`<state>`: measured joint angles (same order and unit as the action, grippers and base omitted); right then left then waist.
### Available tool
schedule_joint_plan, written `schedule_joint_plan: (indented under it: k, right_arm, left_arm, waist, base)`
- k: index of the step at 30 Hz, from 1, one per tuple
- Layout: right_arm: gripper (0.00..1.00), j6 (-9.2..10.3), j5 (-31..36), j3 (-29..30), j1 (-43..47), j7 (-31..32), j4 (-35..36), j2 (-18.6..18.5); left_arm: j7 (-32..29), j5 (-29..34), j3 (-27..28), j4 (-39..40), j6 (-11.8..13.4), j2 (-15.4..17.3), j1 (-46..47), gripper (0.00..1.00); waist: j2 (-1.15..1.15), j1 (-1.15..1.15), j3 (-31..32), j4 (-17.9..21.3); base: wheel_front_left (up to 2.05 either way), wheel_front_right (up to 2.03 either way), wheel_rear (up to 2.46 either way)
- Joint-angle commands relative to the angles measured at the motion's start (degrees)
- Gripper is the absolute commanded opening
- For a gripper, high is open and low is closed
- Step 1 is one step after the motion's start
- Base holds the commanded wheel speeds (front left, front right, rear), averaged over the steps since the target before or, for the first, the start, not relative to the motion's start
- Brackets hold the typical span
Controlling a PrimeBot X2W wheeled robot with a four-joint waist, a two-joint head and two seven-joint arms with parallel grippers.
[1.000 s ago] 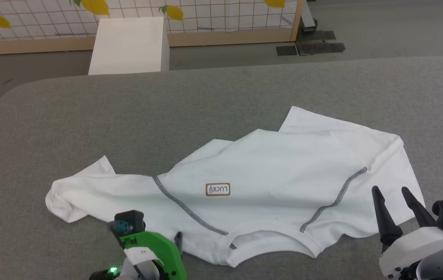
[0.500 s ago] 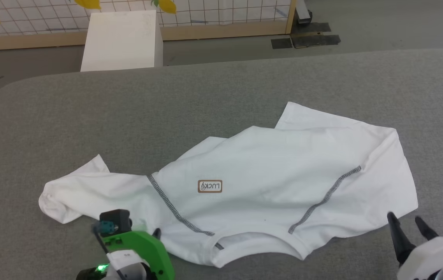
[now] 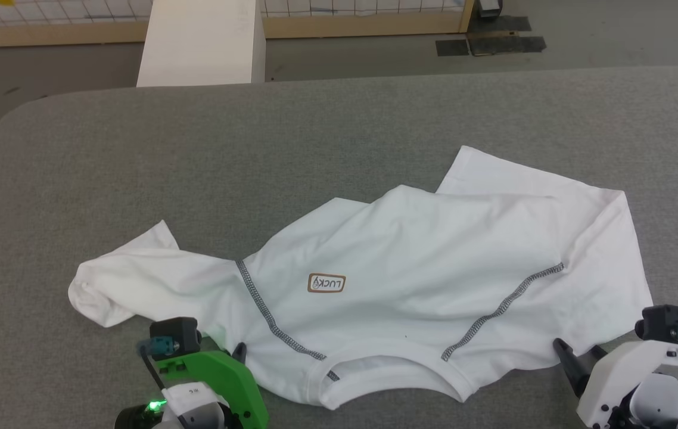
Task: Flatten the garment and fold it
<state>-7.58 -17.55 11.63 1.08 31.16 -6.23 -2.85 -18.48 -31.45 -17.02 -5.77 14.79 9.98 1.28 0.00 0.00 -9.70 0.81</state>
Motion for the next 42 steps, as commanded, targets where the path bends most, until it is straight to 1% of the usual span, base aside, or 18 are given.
schedule_joint_plan:
  k: [1, 5, 6, 7, 8, 13, 16, 18, 19, 22, 23, 26, 28, 30, 34, 38, 41, 42]
  right_arm:
    - [1.0, 0.09, 0.41, -0.47, -1.12, 1.04, -0.87, -0.03]
    - [1.0, 0.09, 0.78, -1.86, -1.82, 5.16, -2.44, -0.03]
    - [0.41, 0.09, 0.67, -2.19, -1.7, 6.24, -2.41, -0.03]
    - [0.27, 0.09, 0.56, -2.38, -1.59, 6.76, -2.18, -0.03]
    - [0.0, 0.09, 0.49, -2.55, -1.42, 7.11, -1.75, -0.03]
    - [0.0, 0.09, -0.28, -2.24, 0.15, 6.35, 1.68, -0.03]
    - [0.0, 0.09, -0.69, -1.41, 1.58, 5.29, 5.98, -0.03]
    - [0.0, 0.09, -0.37, -0.92, 2.03, 4.97, 9.62, -0.03]
    - [0.0, 0.09, -0.11, -0.61, 2.1, 5.12, 11.92, -0.03]
    - [0.0, 0.09, 1.23, -0.11, 1.69, 6.76, 18.79, -0.03]
    - [0.0, 0.09, 2.58, -0.19, 1.16, 7.81, 21.57, -0.03]
    - [0.0, 0.09, 5.52, -1.08, -1.66, 11.35, 27.71, -0.1]
    - [0.0, 0.09, 7.49, -2.03, -4.81, 13.84, 30.44, -1.7]
    - [0.0, 0.09, 7.74, -3.28, -8.94, 16.1, 32.02, -4.03]
    - [0.0, 0.09, 7.38, -6.03, -19.77, 20.87, 32.36, -9.73]
    - [0.0, 0.09, 5.97, -9.57, -33.43, 23.9, 28.73, -14.62]
    - [0.0, 0.09, 7.11, -12.21, -44.42, 23.06, 23.55, -17.54]
    - [0.0, 0.09, 7.37, -12.96, -47.48, 22.7, 21.82, -17.77]
  left_arm:
    - [0.25, -0.7, -0.21, -0.36, -0.21, -0.16, 0.48, 0.0]
    - [0.48, -0.83, -0.4, -0.62, -0.55, -0.1, 0.78, 0.0]
    - [0.57, -0.87, -0.41, -0.68, -0.6, -0.1, 0.84, 0.0]
    - [0.63, -0.93, -0.42, -0.73, -0.66, -0.11, 0.86, 0.0]
    - [0.74, -1.01, -0.42, -0.8, -0.73, -0.12, 0.86, 0.0]
    - [2.74, -1.18, -0.2, -0.08, -1.62, -0.05, 1.0, 0.0]
    - [4.58, -1.97, 0.37, 2.1, -2.88, -0.11, 1.26, 0.0]
    - [5.42, -3.76, 1.2, 4.7, -4.33, -0.45, 1.64, 0.0]
    - [5.64, -4.97, 1.6, 6.49, -5.48, -0.55, 2.12, 0.0]
    - [4.7, -7.44, 2.1, 11.34, -8.53, 0.3, 4.17, 0.0]
    - [3.77, -8.06, 2.19, 13.3, -9.48, 1.02, 5.29, 0.0]
    - [-0.12, -9.26, 2.52, 18.02, -11.11, 3.62, 8.84, 0.0]
    - [-3.33, -10.6, 3.25, 20.7, -11.66, 5.21, 12.27, 0.0]
    - [-5.91, -11.28, 4.14, 22.46, -11.87, 6.57, 16.7, 0.0]
    - [-9.65, -13.79, 6.27, 23.53, -11.06, 6.69, 26.73, 0.0]
    - [-11.24, -14.88, 7.84, 21.05, -9.81, 5.68, 37.77, 0.0]
    - [-10.98, -13.39, 8.22, 17.06, -9.39, 5.54, 46.43, 0.0]
    - [-10.85, -12.74, 8.32, 15.7, -9.2, 5.62, 48.96, 0.0]
  waist:
    - [0.0, 0.0, -0.62, -0.49]
    - [0.0, 0.0, -1.02, -0.99]
    - [0.0, 0.0, -1.04, -1.1]
    - [0.0, 0.0, -1.02, -1.15]
    - [0.0, 0.0, -0.94, -1.17]
    - [0.0, 0.0, 0.44, -0.91]
    - [0.0, 0.0, 1.59, -0.5]
    - [0.0, 0.0, 2.35, -0.03]
    - [0.0, 0.0, 2.75, 0.18]
    - [0.0, 0.0, 3.72, 0.64]
    - [0.0, 0.0, 4.04, 0.87]
    - [0.0, 0.0, 4.49, 1.68]
    - [0.0, 0.0, 4.46, 2.06]
    - [0.0, 0.0, 4.24, 2.31]
    - [0.0, 0.0, 1.97, 3.23]
    - [0.0, 0.0, -2.4, 3.92]
    - [0.0, 0.0, -6.36, 4.3]
    - [0.0, 0.0, -7.78, 4.48]
  base:
    - [0.0, 0.0, 0.0]
    - [0.0, 0.0, 0.0]
    - [0.0, 0.0, 0.0]
    - [0.0, 0.0, 0.0]
    - [0.0, 0.0, 0.0]
    - [0.0, 0.0, 0.0]
    - [0.0, 0.0, 0.0]
    - [0.0, 0.0, 0.0]
    - [0.0, 0.0, 0.0]
    - [0.0, 0.0, 0.0]
    - [0.0, 0.0, 0.0]
    - [0.0, 0.0, 0.0]
    - [0.0, 0.0, 0.0]
    - [0.0, 0.0, 0.0]
    - [0.0, 0.0, 0.0]
    - [0.0, 0.0, 0.0]
    - [0.0, 0.0, 0.0]
    - [0.0, 0.0, 0.0]
